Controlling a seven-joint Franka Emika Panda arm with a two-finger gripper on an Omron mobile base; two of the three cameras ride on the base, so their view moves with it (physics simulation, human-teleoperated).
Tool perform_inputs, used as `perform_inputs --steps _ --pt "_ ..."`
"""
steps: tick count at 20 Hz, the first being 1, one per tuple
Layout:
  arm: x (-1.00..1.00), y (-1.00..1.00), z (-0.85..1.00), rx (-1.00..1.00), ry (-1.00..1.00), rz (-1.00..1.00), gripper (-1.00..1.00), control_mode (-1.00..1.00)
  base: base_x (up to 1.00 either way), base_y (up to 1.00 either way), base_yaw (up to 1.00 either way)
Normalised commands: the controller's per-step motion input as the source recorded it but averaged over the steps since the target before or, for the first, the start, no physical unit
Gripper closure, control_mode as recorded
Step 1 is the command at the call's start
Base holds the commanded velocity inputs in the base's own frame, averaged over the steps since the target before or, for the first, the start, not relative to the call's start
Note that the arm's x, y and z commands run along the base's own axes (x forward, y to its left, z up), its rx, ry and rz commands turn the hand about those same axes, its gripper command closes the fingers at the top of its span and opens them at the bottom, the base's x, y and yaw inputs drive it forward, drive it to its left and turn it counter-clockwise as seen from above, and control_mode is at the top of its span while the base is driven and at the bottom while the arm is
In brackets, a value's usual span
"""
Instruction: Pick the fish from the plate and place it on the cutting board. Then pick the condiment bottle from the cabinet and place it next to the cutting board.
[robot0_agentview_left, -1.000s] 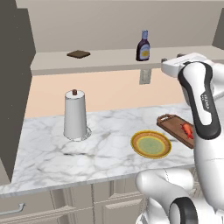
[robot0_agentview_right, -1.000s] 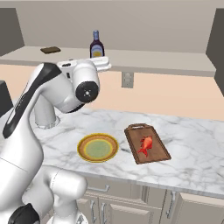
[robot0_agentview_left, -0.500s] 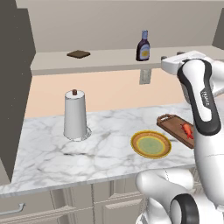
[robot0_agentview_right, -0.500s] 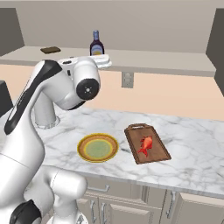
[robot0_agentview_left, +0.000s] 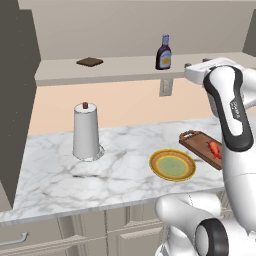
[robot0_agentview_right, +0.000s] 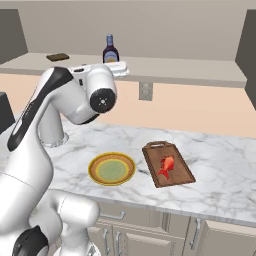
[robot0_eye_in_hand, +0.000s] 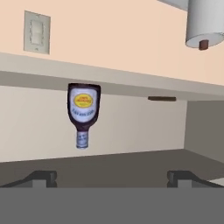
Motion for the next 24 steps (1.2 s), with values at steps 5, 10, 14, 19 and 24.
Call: perform_inputs --steps 5,10,14,19,24 --pt "0.16 -0.03 0.00 0.00 0.00 0.00 -1.00 -1.00 0.00 0.00 0.00" --pt "0.16 0.00 0.00 0.00 0.00 0.00 -1.00 -1.00 0.00 0.00 0.00" --pt "0.11 0.00 0.00 0.02 0.00 0.00 -1.00 -1.00 0.00 0.00 0.00" --pt "0.06 0.00 0.00 0.04 -0.02 0.00 -1.00 -1.00 0.00 0.00 0.00" --pt "0.04 0.00 0.00 0.04 -0.03 0.00 -1.00 -1.00 0.00 0.00 0.00"
